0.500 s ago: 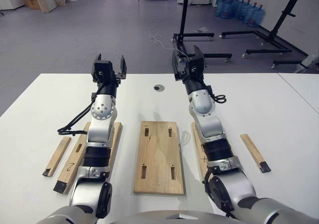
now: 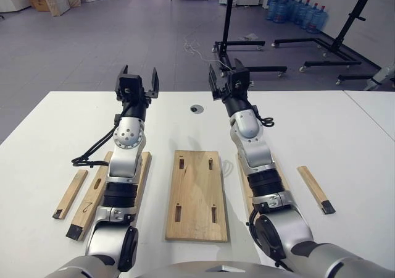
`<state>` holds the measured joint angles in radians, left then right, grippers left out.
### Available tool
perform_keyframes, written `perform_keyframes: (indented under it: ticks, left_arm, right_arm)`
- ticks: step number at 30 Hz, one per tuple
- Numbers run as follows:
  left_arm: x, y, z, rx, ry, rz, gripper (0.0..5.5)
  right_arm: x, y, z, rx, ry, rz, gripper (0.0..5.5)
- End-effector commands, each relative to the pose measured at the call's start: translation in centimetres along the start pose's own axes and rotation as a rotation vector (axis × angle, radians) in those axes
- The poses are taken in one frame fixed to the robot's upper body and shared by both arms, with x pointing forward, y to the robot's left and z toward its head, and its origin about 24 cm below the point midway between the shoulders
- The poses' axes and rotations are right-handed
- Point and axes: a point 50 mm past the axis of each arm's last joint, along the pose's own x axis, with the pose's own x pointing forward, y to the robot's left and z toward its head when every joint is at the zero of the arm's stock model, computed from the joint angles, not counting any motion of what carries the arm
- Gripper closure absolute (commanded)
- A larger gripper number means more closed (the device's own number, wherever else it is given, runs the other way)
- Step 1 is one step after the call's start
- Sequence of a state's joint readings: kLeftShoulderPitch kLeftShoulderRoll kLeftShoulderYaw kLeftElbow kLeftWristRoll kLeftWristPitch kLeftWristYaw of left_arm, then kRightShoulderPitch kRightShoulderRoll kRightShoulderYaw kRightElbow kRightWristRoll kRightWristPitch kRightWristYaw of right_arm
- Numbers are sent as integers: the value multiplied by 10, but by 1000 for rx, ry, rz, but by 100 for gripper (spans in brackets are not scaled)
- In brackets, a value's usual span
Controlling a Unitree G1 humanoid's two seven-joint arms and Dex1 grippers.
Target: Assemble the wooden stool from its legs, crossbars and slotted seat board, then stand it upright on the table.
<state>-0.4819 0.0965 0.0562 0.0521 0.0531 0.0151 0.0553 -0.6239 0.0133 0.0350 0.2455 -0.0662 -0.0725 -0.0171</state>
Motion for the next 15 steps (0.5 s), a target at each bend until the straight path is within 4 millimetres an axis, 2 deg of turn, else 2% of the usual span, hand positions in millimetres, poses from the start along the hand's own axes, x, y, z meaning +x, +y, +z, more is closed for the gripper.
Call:
perform_keyframes:
  ticks: [1, 12, 15]
  left_arm:
    - [-6, 1, -6, 13, 37, 4, 158]
    - [-7, -7, -4, -35, 24, -54, 158]
    - [-4, -12, -3, -57, 24, -93, 158]
  right_arm:
    - [-2, 0, 6, 9, 0, 0, 183]
    - [-6, 2, 7, -30, 25, 20, 183]
    - [-9, -2, 10, -52, 24, -21, 183]
